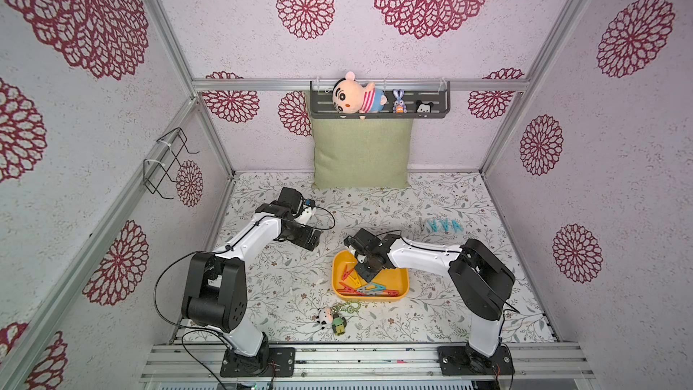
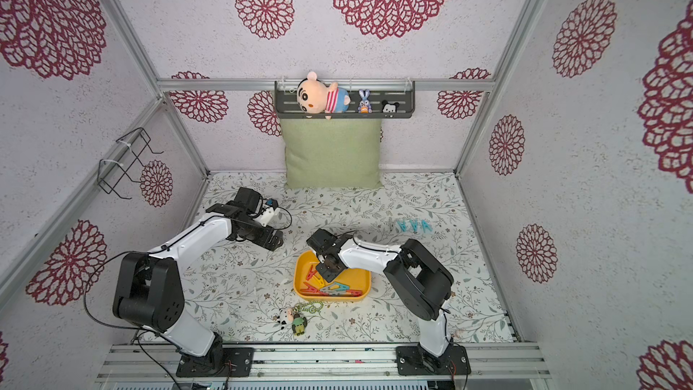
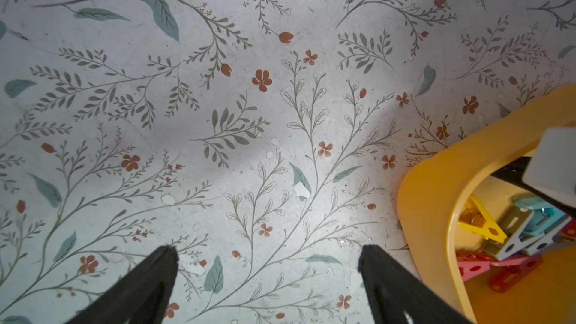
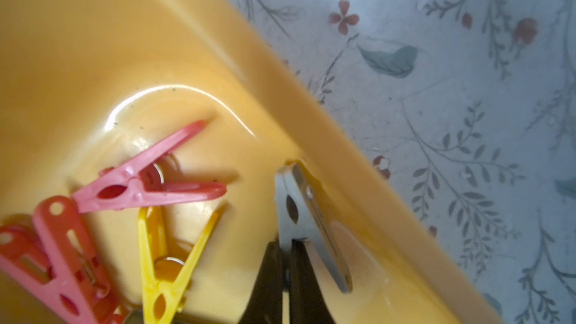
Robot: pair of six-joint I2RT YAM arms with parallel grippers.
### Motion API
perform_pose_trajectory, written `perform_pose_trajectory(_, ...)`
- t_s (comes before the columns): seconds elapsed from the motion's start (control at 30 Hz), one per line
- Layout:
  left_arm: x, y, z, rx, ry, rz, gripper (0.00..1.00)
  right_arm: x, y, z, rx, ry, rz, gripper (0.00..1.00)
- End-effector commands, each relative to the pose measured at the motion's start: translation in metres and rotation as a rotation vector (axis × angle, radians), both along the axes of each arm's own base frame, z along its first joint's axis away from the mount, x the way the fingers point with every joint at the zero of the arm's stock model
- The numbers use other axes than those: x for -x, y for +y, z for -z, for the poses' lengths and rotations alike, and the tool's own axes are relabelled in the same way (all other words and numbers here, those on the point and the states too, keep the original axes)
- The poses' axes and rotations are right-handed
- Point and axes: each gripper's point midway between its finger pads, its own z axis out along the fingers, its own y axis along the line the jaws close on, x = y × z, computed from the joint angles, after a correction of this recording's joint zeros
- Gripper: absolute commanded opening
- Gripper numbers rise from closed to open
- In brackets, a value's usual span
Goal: Take the clothespins out of the storage box
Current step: Pick up the clothespin from the storage box, then place the clothespin at the center of the board.
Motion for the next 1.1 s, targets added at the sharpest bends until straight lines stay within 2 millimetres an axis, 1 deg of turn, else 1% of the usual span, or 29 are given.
perform_pose_trajectory(0.0, -0.003, 0.001, -0.006, 0.014, -0.028, -0.010, 0.99, 0.003, -0.007, -0.013, -0.014, 0.000, 0.016, 0.03)
perform_pose_trajectory(0.07, -0.003, 0.001, -0.006, 0.015, -0.030, -0.010, 0.99, 0.005, -0.006, -0.022, -0.033, -0.005, 0.019, 0.00)
perform_pose_trajectory(0.17, -0.003, 0.001, -0.007, 0.015, -0.030, -0.010, 0.99, 0.008, -0.004, -0.043, -0.089, -0.015, 0.020, 0.00)
perform_pose_trajectory(0.3, -0.003, 0.001, -0.005, 0.015, -0.026, -0.009, 0.99, 0.015, -0.002, -0.079, -0.187, -0.042, 0.013, 0.00)
perform_pose_trajectory(0.43, -0.003, 0.000, -0.004, 0.016, -0.021, -0.008, 0.99, 0.014, -0.006, -0.118, -0.280, -0.096, 0.042, 0.00)
perform_pose_trajectory(0.5, -0.003, 0.001, -0.004, 0.016, -0.021, -0.010, 0.99, 0.008, -0.010, -0.141, -0.344, -0.126, 0.079, 0.00)
perform_pose_trajectory(0.57, -0.003, 0.001, -0.004, 0.015, -0.021, -0.010, 0.99, -0.001, -0.021, -0.156, -0.389, -0.147, 0.136, 0.00)
perform_pose_trajectory(0.63, -0.003, 0.001, -0.004, 0.015, -0.021, -0.009, 0.99, -0.012, -0.034, -0.165, -0.421, -0.158, 0.206, 0.00)
perform_pose_trajectory(0.7, -0.003, 0.000, -0.005, 0.016, -0.022, -0.009, 0.99, -0.024, -0.052, -0.166, -0.431, -0.162, 0.283, 0.00)
perform_pose_trajectory(0.77, -0.003, 0.001, -0.006, 0.016, -0.025, -0.010, 0.99, -0.033, -0.068, -0.162, -0.429, -0.165, 0.343, 0.00)
perform_pose_trajectory(0.9, -0.003, 0.001, -0.007, 0.013, -0.029, -0.011, 0.99, -0.050, -0.107, -0.136, -0.396, -0.126, 0.520, 0.00)
perform_pose_trajectory(1.07, -0.004, 0.001, -0.007, 0.013, -0.028, -0.010, 0.99, -0.059, -0.139, -0.106, -0.406, -0.071, 0.695, 0.00)
